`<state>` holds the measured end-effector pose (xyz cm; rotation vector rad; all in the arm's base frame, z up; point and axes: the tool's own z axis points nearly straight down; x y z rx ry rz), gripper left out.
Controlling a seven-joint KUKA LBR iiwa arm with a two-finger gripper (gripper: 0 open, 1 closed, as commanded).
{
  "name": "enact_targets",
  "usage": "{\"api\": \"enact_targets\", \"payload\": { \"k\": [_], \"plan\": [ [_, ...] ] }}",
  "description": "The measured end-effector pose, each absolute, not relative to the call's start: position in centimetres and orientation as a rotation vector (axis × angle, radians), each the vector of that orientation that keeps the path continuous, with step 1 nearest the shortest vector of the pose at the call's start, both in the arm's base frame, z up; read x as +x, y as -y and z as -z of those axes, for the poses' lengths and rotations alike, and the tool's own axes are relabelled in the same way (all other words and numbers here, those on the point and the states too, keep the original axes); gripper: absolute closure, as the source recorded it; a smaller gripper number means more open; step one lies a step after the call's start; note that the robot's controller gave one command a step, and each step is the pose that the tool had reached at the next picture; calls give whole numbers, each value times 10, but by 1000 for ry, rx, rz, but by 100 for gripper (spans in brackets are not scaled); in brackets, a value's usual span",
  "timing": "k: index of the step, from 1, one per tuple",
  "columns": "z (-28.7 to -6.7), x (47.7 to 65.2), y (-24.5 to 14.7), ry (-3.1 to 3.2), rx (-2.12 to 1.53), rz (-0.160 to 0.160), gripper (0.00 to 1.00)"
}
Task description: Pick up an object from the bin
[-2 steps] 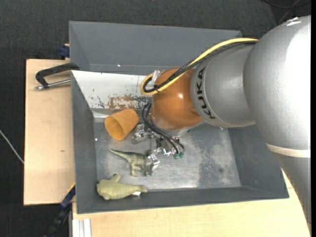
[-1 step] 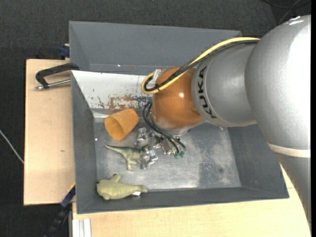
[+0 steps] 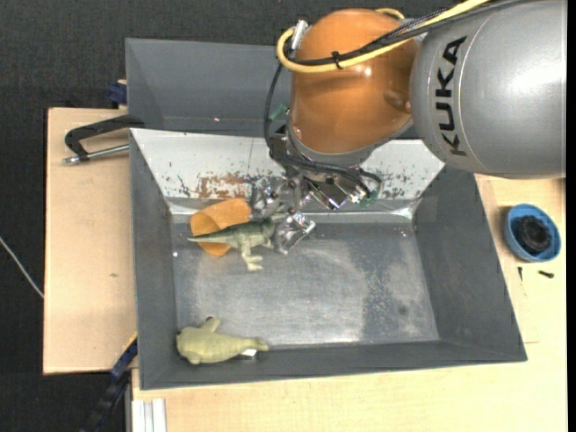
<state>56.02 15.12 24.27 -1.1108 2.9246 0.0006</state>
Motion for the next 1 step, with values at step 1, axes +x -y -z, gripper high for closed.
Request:
{"api": "enact_targets", "payload": {
  "k": [1],
  "plan": [
    [-323,520,-129,-2908,-1151,3,100]
  ]
}}
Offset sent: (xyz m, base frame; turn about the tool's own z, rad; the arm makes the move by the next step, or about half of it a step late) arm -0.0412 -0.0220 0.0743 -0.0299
